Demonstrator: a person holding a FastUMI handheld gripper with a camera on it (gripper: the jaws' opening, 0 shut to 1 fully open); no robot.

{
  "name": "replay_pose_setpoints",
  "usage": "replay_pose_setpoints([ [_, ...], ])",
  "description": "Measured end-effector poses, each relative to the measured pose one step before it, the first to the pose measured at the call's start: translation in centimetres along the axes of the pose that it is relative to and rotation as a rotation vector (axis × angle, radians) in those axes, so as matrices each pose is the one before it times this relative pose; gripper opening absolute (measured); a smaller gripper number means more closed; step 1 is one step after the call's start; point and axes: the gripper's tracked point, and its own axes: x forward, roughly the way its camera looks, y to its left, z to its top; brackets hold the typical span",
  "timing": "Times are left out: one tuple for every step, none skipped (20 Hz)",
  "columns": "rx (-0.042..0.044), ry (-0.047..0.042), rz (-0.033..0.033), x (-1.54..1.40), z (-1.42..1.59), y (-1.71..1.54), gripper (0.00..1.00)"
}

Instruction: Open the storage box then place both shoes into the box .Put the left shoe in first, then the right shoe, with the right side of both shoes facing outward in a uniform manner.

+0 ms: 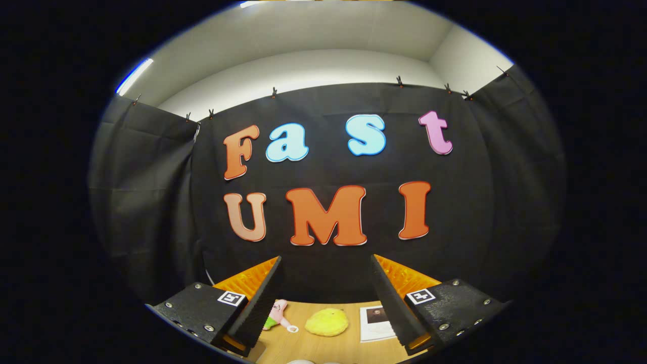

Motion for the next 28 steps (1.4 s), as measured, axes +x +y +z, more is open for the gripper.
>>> replay_pose_setpoints([
  [0.01229, 0.04973, 0.01157, 0.081, -1.606, 0.165, 1.00],
  [0.01135, 0.04905, 0.01205, 0.244, -1.531, 0.329, 1.00],
  [0.01587, 0.04739, 0.01945, 0.306, -1.498, 0.553, 1.00],
  [0.01975, 0.04572, 0.02848, 0.361, -1.504, 0.727, 1.00],
  [0.02471, 0.04970, 0.02849, 0.410, -1.628, 0.852, 0.99],
  [0.02158, 0.05479, 0.02751, 0.492, -1.983, 0.770, 0.99],
  [0.00791, 0.04847, 0.01061, 0.532, -1.757, 0.372, 0.99],
  [-0.00142, 0.04658, 0.01669, 0.483, -1.862, 0.443, 0.99],
  [-0.00164, 0.04533, 0.01917, 0.638, -1.719, 0.594, 0.99],
  [0.00097, 0.04120, 0.02459, 0.660, -1.684, 0.889, 0.99],
  [0.00340, 0.03847, 0.02189, 0.687, -1.646, 0.614, 0.98],
  [0.00449, 0.02657, 0.00920, 0.665, -1.346, 0.278, 0.98],
  [0.00827, 0.01682, 0.00563, 0.824, -1.025, 0.229, 0.99],
  [0.00758, 0.02338, 0.01257, 0.827, -1.203, 0.400, 0.98],
  [0.00855, 0.02772, 0.01764, 0.763, -1.101, 0.511, 0.97],
  [0.00425, 0.02289, 0.02248, 0.538, -1.107, 0.698, 0.97],
  [-0.00277, 0.02140, 0.02229, 0.523, -0.993, 0.616, 0.97],
  [-0.00396, 0.02062, 0.02332, 0.623, -0.882, 0.566, 0.97],
  [0.00177, 0.01882, 0.03399, 0.660, -0.789, 0.613, 0.97],
  [0.01425, 0.01070, 0.05003, 0.704, -0.934, 0.864, 0.97],
  [0.03204, 0.01189, 0.05229, 0.813, -0.726, 0.798, 0.97],
  [0.04057, 0.02357, 0.03664, 0.808, -0.822, 0.463, 0.97],
  [0.03784, 0.02653, 0.02927, 0.453, -0.763, 0.354, 0.97],
  [0.02593, 0.01885, 0.02308, 0.433, -1.054, 0.085, 0.97],
  [0.01592, 0.01241, 0.01336, 0.603, -0.701, -0.005, 0.97],
  [0.00598, 0.01549, 0.01102, 0.857, -0.715, 0.060, 0.97],
  [0.00574, 0.00911, 0.01069, 0.855, -0.556, -0.169, 0.96],
  [0.00507, 0.01185, 0.01440, 0.917, -0.506, 0.018, 0.97],
])
